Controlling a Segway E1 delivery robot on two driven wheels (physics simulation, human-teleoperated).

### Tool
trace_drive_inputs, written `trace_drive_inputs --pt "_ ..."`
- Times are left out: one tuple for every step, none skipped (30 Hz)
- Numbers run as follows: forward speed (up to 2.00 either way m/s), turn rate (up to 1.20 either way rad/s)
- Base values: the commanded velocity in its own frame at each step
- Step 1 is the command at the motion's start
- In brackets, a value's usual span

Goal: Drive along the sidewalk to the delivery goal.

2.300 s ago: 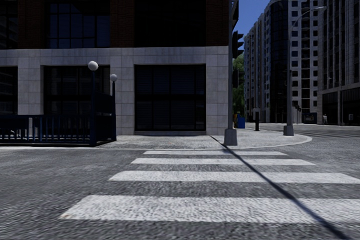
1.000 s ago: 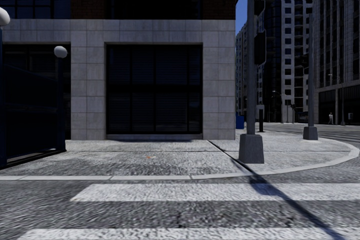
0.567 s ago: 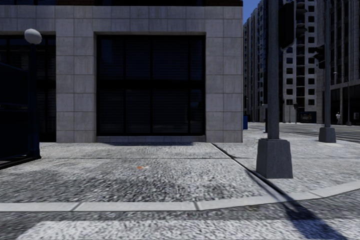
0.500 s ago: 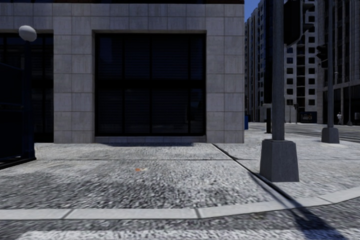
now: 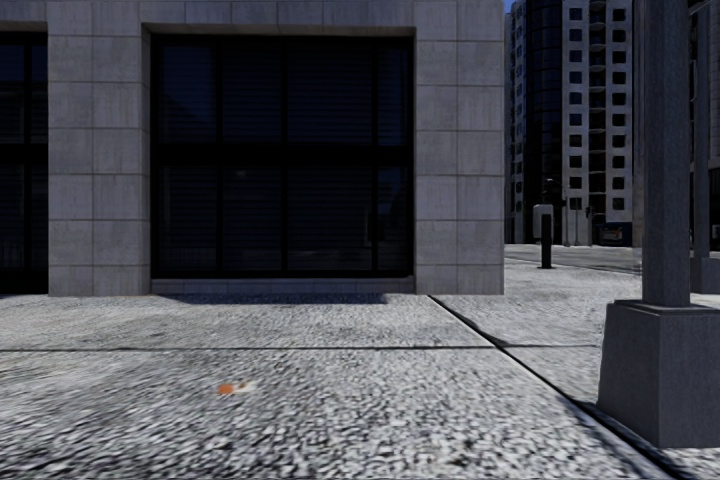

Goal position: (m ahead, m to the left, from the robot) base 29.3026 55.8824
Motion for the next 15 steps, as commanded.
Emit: trace_drive_inputs --pt "1.86 -0.2" --pt "1.79 -0.2" --pt "1.7 -0.2" --pt "1.64 -0.2" --pt "1.64 -0.2" --pt "1.6 -0.2" --pt "1.58 -0.2" --pt "1.58 -0.2" --pt "1.58 -0.2" --pt "1.57 -0.2" --pt "1.57 -0.26" --pt "1.57 -0.26" --pt "1.57 -0.33" --pt "1.57 -0.36" --pt "1.57 -0.36"
